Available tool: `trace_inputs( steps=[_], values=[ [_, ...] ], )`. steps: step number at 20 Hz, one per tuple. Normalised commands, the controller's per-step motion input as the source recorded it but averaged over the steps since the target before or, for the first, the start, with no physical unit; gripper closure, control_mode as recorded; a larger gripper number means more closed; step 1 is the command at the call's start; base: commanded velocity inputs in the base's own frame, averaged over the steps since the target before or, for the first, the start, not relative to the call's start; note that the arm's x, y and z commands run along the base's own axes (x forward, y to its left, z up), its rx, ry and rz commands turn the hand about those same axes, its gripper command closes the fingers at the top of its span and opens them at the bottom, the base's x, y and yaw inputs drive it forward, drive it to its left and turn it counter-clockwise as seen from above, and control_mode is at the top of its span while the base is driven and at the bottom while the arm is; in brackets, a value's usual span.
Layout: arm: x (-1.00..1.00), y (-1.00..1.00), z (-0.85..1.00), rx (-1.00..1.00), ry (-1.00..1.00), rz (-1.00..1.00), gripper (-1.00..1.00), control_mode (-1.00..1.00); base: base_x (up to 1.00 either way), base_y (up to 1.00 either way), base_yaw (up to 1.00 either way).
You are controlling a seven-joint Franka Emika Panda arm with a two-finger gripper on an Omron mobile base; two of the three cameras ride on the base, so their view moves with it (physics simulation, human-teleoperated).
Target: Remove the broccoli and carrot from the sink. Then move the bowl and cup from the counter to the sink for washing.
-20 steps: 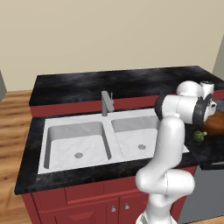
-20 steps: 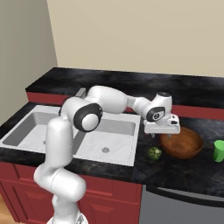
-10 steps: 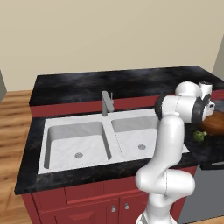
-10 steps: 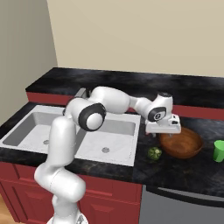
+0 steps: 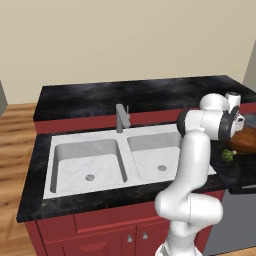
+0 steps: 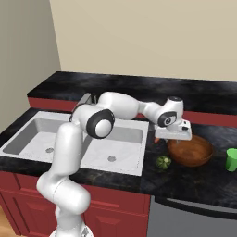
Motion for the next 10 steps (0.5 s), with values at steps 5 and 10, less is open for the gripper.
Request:
trace_inputs(
  steps=[5, 10],
  values=[
    [-0.07, -0.13, -0.04, 0.00, 0.00, -0.11, 1.00, -1.00, 0.00, 0.00, 0.00],
    [-0.05, -0.12, -0.01, 0.00, 0.00, -0.10, 1.00, -1.00, 0.00, 0.00, 0.00]
  ],
)
